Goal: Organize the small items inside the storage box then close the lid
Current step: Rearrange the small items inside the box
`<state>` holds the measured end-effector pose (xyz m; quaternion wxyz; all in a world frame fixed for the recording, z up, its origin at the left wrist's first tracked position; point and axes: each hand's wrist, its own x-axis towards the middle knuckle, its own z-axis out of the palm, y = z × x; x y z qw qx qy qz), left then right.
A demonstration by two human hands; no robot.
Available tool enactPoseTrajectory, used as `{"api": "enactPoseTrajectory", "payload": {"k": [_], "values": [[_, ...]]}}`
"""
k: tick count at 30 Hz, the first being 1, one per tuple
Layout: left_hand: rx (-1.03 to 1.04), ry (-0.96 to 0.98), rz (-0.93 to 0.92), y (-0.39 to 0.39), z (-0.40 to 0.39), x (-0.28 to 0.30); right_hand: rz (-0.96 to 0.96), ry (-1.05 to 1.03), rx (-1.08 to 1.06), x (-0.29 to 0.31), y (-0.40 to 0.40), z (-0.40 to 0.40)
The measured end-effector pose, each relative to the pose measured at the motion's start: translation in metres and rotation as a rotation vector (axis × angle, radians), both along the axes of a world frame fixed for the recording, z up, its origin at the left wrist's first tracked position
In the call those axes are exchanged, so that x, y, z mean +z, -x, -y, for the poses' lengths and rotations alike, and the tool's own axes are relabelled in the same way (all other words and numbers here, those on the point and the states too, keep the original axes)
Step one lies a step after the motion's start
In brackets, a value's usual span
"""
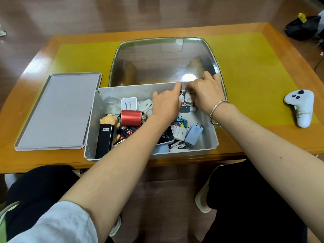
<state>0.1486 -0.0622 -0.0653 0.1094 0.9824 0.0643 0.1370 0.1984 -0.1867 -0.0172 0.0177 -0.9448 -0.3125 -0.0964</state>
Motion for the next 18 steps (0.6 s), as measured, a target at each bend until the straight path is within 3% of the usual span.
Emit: {"api": "enactPoseTrajectory", "payload": {"k": [8,18], "values": [[-0.007,-0.065,0.020,0.0042,-0.0050,0.0026,0.033,0.088,-0.099,0.0037,0.0034,0.0005],[0.026,-0.111,-0.003,0.0034,-0.0044,0.0004,-0.008,0.087,-0.033,0.0089,-0.0040,-0.0021]]}}
